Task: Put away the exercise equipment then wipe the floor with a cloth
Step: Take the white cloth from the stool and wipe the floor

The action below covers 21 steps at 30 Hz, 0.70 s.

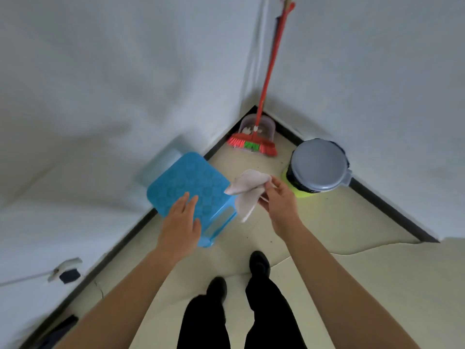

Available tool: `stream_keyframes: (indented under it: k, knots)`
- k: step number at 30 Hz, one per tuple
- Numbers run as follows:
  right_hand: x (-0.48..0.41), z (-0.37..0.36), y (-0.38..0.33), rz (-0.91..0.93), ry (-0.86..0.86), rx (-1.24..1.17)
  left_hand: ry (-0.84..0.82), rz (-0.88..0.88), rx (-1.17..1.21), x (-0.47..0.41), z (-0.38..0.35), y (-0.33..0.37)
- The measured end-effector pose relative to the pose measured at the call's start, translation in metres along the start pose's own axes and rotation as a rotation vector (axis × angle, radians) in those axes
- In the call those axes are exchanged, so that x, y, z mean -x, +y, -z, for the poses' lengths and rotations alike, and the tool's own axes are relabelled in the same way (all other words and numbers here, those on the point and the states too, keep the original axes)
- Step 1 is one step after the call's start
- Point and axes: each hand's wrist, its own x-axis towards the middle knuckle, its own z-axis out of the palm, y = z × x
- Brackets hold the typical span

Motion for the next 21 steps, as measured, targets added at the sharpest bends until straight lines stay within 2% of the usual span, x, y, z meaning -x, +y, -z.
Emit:
stream_keyframes:
  k: [2,4,7,10,15,21]
  knots:
    - [0.036,0.010,-0.016,-0.025,-0.037,-0.184,0.021,-0.076,0.009,0.011,0.016,0.019]
    - [0.073,0.020,-0.034,0.002,-0.009,-0.249,0.034,-0.148,0.031,0.023,0.032,0.040]
    - [0.133,0.042,-0.045,0.061,0.150,-0.229,0.028,-0.313,0.018,0.048,0.052,0.071]
    - [0.193,0.070,-0.027,0.069,0.345,-0.158,-0.001,-0.477,-0.013,0.079,0.060,0.096]
    - [0.307,0.121,0.007,0.107,0.530,-0.176,-0.129,-0.708,-0.025,0.139,0.056,0.159]
    - [0.451,0.209,0.026,0.296,0.743,-0.261,-0.428,-1.091,-0.064,0.263,0.033,0.271]
